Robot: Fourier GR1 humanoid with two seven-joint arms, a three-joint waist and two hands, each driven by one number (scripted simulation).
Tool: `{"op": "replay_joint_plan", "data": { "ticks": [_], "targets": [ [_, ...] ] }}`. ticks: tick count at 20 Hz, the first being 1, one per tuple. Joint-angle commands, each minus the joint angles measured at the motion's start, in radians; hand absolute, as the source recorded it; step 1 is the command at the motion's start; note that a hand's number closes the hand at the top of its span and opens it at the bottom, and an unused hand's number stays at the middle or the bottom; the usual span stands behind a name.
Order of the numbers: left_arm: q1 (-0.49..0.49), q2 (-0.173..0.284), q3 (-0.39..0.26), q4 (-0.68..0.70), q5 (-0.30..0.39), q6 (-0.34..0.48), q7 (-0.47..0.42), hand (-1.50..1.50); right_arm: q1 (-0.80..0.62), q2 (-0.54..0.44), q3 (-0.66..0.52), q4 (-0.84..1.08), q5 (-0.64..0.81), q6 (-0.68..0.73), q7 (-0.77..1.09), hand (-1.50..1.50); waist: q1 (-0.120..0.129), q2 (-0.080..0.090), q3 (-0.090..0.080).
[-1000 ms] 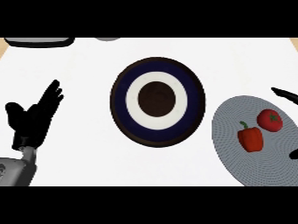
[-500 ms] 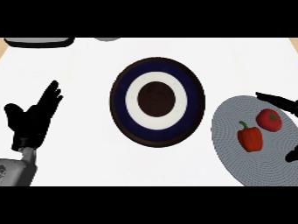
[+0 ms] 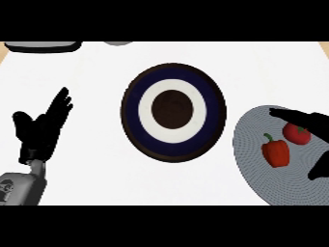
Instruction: Pick the bell pepper from the placemat and place it in the plate
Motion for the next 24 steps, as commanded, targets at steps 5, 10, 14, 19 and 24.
{"op": "replay_joint_plan", "data": {
  "ticks": [5, 10, 14, 19, 24],
  "targets": [
    [-0.018, -0.007, 0.047, -0.042, -0.023, -0.041, 0.072, 0.0, 0.005, 0.119, -0.019, -0.068, 0.12, 0.027, 0.142, -1.5, -0.001, 0.0, 0.0],
    [0.031, -0.042, 0.065, -0.06, -0.041, -0.066, 0.046, 0.0, -0.051, 0.15, -0.062, -0.008, 0.198, 0.06, 0.124, -1.5, 0.003, 0.0, 0.0],
    [0.012, -0.077, 0.076, -0.018, -0.094, -0.039, 0.011, 0.0, 0.012, 0.153, -0.071, 0.033, 0.274, -0.014, 0.036, -1.5, 0.0, 0.001, 0.001],
    [-0.018, -0.095, 0.072, -0.019, -0.108, -0.041, 0.051, 0.0, 0.01, 0.186, -0.003, -0.018, 0.346, 0.045, 0.073, -1.5, -0.001, 0.0, 0.0],
    [0.029, -0.094, 0.102, -0.002, -0.107, -0.079, -0.016, 0.0, 0.017, 0.158, -0.022, 0.01, 0.374, 0.024, -0.087, 1.5, -0.002, 0.0, 0.0]
  ]
}}
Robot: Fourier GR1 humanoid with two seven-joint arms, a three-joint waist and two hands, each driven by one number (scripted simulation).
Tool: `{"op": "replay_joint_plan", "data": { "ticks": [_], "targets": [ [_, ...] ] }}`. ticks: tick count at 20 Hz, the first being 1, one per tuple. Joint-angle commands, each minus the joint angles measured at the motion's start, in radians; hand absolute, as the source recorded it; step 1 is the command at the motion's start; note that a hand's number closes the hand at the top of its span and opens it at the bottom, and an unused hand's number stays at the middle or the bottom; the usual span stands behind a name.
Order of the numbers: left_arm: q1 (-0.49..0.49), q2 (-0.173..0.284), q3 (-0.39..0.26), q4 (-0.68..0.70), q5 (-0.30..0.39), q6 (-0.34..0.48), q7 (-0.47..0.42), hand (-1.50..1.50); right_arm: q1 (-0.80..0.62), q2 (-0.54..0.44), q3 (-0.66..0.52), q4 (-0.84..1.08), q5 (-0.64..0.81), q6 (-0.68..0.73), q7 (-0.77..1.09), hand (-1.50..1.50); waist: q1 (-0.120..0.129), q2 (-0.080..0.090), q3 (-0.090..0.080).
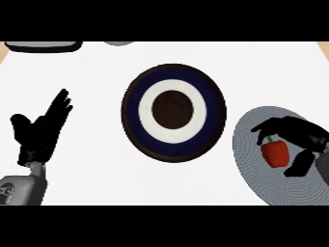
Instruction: Pick the bell pepper from the placemat and place it in the plate
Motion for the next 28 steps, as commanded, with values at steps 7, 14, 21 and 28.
{"op": "replay_joint_plan", "data": {
  "ticks": [7, 14, 21, 28],
  "targets": [
    [-0.02, -0.028, 0.002, -0.032, -0.045, 0.008, 0.05, 0.0, 0.026, 0.103, -0.038, 0.01, 0.041, -0.018, -0.011, 1.5, 0.0, 0.005, 0.006],
    [-0.033, -0.022, 0.001, 0.025, -0.028, -0.029, 0.012, 0.0, 0.009, 0.568, 0.141, -0.261, -0.028, 0.026, 0.349, 1.5, 0.037, -0.008, 0.003],
    [-0.047, -0.044, -0.01, 0.04, -0.043, -0.005, 0.022, 0.0, -0.058, 0.58, 0.271, -0.521, -0.112, -0.305, 0.738, 1.5, 0.019, -0.017, 0.005],
    [-0.059, -0.033, 0.013, 0.061, -0.029, -0.017, 0.01, 0.0, -0.197, 0.582, 0.369, -0.669, 0.047, -0.63, 1.187, 1.5, 0.009, -0.011, 0.002]
  ]
}}
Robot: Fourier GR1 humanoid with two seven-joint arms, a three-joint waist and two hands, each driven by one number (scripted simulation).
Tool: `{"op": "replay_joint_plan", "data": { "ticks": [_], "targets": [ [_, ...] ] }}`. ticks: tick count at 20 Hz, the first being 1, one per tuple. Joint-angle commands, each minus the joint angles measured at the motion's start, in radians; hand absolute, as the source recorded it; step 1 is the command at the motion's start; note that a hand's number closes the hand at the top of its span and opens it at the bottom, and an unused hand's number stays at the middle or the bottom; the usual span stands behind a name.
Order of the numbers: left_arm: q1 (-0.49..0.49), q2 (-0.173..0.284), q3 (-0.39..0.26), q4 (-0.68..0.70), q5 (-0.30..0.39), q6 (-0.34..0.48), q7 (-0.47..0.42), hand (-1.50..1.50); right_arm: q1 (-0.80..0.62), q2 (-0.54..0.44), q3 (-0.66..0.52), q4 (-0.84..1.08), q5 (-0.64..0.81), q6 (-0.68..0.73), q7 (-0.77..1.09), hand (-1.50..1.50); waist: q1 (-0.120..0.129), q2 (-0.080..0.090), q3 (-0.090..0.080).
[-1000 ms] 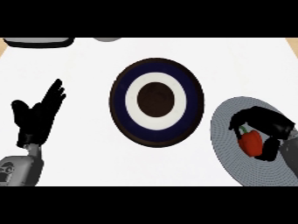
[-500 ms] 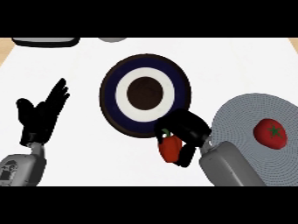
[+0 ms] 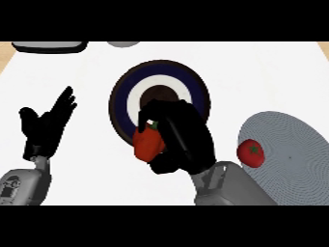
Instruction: Pick the bell pepper from the placemat and place it in the plate
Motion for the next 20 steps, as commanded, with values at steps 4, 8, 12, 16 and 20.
{"op": "replay_joint_plan", "data": {
  "ticks": [4, 8, 12, 16, 20],
  "targets": [
    [0.001, -0.006, -0.012, -0.044, -0.009, 0.007, 0.026, 0.0, -0.108, 0.008, 0.16, -0.121, 0.083, -0.234, 0.535, 1.5, -0.002, 0.009, 0.002],
    [0.002, -0.015, 0.01, 0.018, -0.001, -0.006, -0.03, 0.0, -0.257, 0.008, 0.164, -0.025, 0.071, -0.307, 0.7, 1.5, -0.006, 0.02, 0.002],
    [-0.051, -0.017, 0.015, 0.016, -0.018, 0.016, 0.027, 0.0, -0.203, 0.008, 0.087, 0.068, 0.063, -0.374, 0.597, 1.5, -0.017, 0.022, 0.003],
    [0.018, -0.048, -0.013, -0.081, -0.028, 0.028, 0.04, 0.0, -0.257, 0.008, -0.027, 0.232, -0.002, -0.381, 0.494, 1.5, -0.007, 0.023, 0.003],
    [0.107, 0.019, 0.037, -0.145, 0.022, -0.052, 0.028, 0.0, -0.198, -0.029, -0.115, 0.287, -0.06, -0.329, 0.342, 1.5, -0.006, 0.022, 0.003]
  ]
}}
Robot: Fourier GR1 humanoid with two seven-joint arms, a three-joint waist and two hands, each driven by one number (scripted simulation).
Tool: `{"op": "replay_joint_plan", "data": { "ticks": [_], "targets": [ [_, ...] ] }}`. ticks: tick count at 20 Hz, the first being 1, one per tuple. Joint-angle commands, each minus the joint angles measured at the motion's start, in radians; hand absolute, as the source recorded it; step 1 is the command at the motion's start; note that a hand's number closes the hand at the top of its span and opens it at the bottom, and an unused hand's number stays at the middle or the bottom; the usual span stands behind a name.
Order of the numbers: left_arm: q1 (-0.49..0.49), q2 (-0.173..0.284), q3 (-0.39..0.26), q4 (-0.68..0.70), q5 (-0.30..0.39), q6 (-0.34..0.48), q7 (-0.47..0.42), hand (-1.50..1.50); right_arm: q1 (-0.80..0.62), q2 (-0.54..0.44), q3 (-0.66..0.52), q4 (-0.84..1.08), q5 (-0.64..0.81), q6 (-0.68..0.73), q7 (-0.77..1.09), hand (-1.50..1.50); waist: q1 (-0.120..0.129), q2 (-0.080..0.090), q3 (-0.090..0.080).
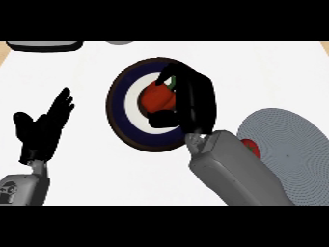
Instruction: Pick the bell pepper from the placemat and place it in the plate
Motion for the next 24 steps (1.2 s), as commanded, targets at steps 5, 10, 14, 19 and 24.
{"op": "replay_joint_plan", "data": {
  "ticks": [5, 10, 14, 19, 24],
  "targets": [
    [-0.035, 0.02, 0.037, 0.031, 0.006, -0.02, 0.002, 0.0, 0.0, -0.038, -0.065, 0.215, -0.106, 0.136, -0.203, 1.5, -0.001, 0.003, 0.0],
    [0.019, 0.029, 0.033, -0.017, 0.017, -0.049, 0.004, 0.0, 0.023, -0.005, -0.199, 0.374, -0.31, 0.169, -0.403, -1.5, 0.013, 0.004, 0.001],
    [-0.054, -0.02, 0.017, 0.062, -0.032, -0.002, -0.016, 0.0, 0.023, -0.004, -0.24, 0.378, -0.32, 0.175, -0.569, -1.5, -0.006, 0.002, 0.0],
    [-0.022, 0.004, 0.043, 0.068, -0.007, -0.039, -0.049, 0.0, 0.054, 0.013, -0.284, 0.274, -0.355, 0.062, -0.747, -1.5, -0.012, 0.002, 0.0],
    [0.002, 0.012, 0.033, -0.016, -0.009, -0.035, 0.023, 0.0, 0.058, 0.04, -0.317, 0.068, -0.541, 0.129, -0.748, -1.5, -0.009, -0.005, 0.001]
  ]
}}
